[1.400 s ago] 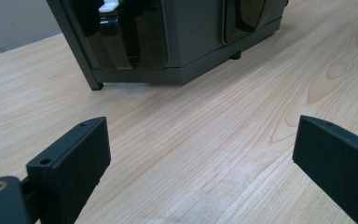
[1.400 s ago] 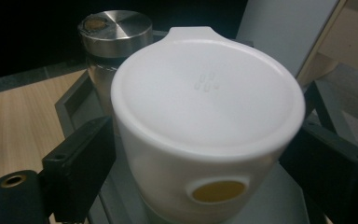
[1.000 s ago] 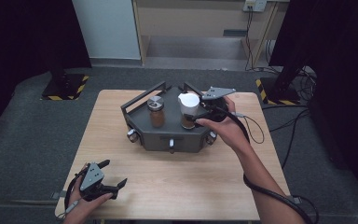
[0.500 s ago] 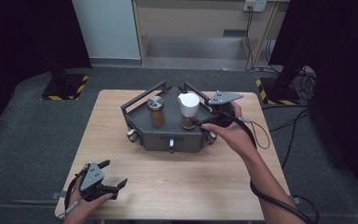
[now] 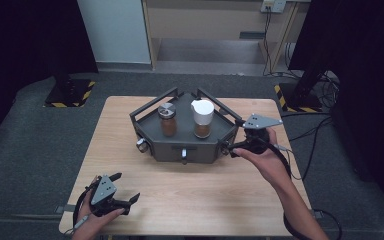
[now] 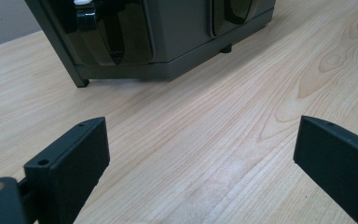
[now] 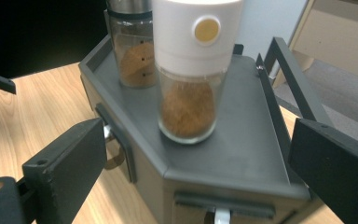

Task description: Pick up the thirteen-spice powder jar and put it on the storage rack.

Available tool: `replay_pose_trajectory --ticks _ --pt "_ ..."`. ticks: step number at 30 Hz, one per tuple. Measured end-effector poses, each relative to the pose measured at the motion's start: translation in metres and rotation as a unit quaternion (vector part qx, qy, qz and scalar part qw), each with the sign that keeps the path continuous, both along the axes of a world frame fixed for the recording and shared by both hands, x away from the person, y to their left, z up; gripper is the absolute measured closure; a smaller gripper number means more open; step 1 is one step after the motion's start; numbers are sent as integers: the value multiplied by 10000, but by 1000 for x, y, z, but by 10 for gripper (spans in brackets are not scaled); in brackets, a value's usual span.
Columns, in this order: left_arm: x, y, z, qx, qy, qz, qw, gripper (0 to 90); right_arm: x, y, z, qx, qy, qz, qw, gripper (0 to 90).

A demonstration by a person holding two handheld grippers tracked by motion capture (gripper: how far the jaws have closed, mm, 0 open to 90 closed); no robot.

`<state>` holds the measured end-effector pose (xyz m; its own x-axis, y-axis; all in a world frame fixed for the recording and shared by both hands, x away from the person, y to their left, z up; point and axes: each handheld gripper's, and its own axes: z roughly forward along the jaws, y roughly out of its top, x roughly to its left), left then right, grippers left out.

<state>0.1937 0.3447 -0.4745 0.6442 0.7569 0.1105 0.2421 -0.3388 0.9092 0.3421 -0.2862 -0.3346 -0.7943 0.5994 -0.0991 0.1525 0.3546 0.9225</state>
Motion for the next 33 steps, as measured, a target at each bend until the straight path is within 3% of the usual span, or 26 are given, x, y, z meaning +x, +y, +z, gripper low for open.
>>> replay_pose_trajectory --ticks 7,13,33 --pt "-5 -3 1 14 -99 184 9998 29 -25 -21 -14 139 -21 -133 9998 47" --pt "-8 -4 -1 -120 -167 387 9990 29 -41 -35 -29 232 -14 -183 9996 45" --pt "-10 -8 -6 -103 -125 441 9989 34 -80 -67 -80 278 157 -517 9981 38"
